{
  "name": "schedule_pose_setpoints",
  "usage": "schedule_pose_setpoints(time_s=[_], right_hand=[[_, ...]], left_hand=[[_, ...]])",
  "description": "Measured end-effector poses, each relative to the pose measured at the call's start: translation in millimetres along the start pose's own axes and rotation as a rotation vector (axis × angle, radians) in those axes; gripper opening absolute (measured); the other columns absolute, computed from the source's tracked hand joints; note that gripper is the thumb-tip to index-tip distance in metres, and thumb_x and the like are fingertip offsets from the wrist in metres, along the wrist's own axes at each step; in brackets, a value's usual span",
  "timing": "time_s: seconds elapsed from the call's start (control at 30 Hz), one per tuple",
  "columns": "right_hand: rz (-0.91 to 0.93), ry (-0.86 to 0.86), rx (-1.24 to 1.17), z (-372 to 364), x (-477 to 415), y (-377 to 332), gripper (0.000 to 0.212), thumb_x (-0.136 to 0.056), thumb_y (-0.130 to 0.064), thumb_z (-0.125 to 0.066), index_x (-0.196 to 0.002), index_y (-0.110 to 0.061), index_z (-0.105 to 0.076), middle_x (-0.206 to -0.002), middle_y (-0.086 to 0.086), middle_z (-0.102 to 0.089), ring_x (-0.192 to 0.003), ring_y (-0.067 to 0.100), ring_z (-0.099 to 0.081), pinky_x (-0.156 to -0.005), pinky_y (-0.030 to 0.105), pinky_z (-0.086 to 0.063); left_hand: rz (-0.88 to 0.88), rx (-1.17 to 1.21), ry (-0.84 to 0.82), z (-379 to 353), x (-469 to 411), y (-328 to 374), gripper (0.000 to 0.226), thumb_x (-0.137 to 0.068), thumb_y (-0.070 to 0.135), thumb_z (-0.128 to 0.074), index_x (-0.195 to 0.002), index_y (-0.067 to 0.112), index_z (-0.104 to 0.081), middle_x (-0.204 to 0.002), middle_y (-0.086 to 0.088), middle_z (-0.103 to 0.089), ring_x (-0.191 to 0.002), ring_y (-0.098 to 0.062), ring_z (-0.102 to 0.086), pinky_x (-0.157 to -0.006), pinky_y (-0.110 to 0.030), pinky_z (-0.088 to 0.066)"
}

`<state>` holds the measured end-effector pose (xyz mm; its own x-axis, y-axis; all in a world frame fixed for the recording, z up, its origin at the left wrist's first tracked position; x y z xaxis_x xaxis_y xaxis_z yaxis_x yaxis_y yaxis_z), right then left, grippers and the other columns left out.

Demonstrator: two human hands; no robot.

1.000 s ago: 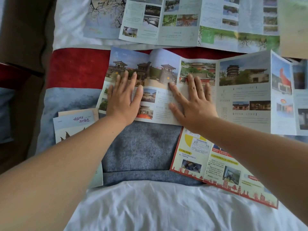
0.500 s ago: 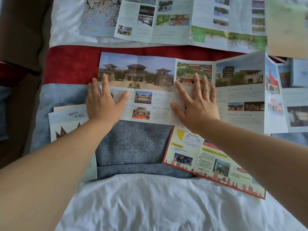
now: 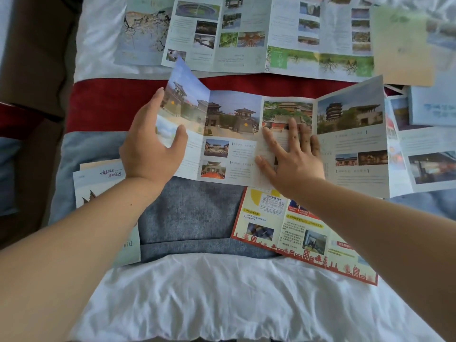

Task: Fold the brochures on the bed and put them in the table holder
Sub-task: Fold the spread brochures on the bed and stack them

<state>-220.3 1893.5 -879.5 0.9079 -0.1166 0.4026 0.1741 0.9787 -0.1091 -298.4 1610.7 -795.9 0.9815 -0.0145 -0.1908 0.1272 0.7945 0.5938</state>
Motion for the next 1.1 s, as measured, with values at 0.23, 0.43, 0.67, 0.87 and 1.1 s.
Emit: schedule_pose_setpoints(time_s=[0.23, 0.43, 0.67, 0.87, 1.1], right_hand=[[0.035, 0.011, 0.046, 14.6, 10.8, 17.8, 0.077, -0.095, -0.078, -0.011, -0.157, -0.046, 0.02, -0.168, 0.003, 0.029, -0.155, 0.025, 0.027, -0.127, 0.049, 0.008], [0.012, 0.075, 0.196, 40.6, 14.0, 52.2, 0.08, -0.093, -0.079, -0.002, -0.16, -0.039, 0.016, -0.169, 0.008, 0.023, -0.156, 0.029, 0.023, -0.126, 0.049, 0.012], [0.083, 0.182, 0.25, 55.2, 28.4, 75.8, 0.081, -0.095, -0.074, 0.002, -0.164, -0.032, 0.003, -0.172, 0.013, 0.01, -0.157, 0.03, 0.02, -0.126, 0.05, 0.015], [0.117, 0.256, 0.212, 48.8, 38.3, 95.4, 0.065, -0.106, -0.05, -0.027, -0.163, -0.019, -0.025, -0.172, 0.016, -0.002, -0.159, 0.032, 0.011, -0.126, 0.051, 0.012], [0.079, 0.439, 0.157, 54.3, 46.6, 126.1, 0.057, -0.103, -0.033, -0.041, -0.157, -0.017, -0.037, -0.172, 0.015, -0.005, -0.159, 0.034, 0.004, -0.126, 0.058, 0.007]], left_hand=[[-0.295, -0.115, -0.21, -0.8, 18.3, 53.7, 0.071, -0.09, 0.048, -0.06, -0.155, 0.039, -0.033, -0.159, 0.013, -0.04, -0.134, -0.01, -0.054, -0.069, -0.032, -0.059], [-0.316, -0.251, -0.369, -32.2, 37.8, 76.0, 0.08, -0.09, 0.062, -0.044, -0.159, 0.045, -0.006, -0.168, 0.011, -0.02, -0.146, -0.016, -0.04, -0.073, -0.037, -0.059], [-0.255, -0.404, -0.599, -92.0, 58.8, 79.0, 0.069, -0.092, 0.079, -0.006, -0.153, 0.056, 0.017, -0.17, 0.012, 0.004, -0.157, -0.025, -0.009, -0.121, -0.052, -0.022], [-0.125, -0.587, -0.633, -119.1, 58.0, 58.1, 0.064, -0.094, 0.073, 0.003, -0.153, 0.053, 0.018, -0.169, 0.009, 0.018, -0.157, -0.03, 0.011, -0.125, -0.058, -0.006], [0.033, -0.601, -0.57, -117.1, 53.6, 42.3, 0.071, -0.094, 0.075, -0.011, -0.158, 0.049, 0.007, -0.17, -0.004, 0.015, -0.156, -0.037, 0.004, -0.124, -0.056, -0.014]])
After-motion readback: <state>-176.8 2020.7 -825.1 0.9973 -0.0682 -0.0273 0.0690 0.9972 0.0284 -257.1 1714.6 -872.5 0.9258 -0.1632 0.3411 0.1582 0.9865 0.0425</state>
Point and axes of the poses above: each hand's wrist, its own x-axis away from the middle knuckle, its own z-axis out of the back of the hand, y = z × x, the point moved 4 cm from there along -x, towards the middle knuckle
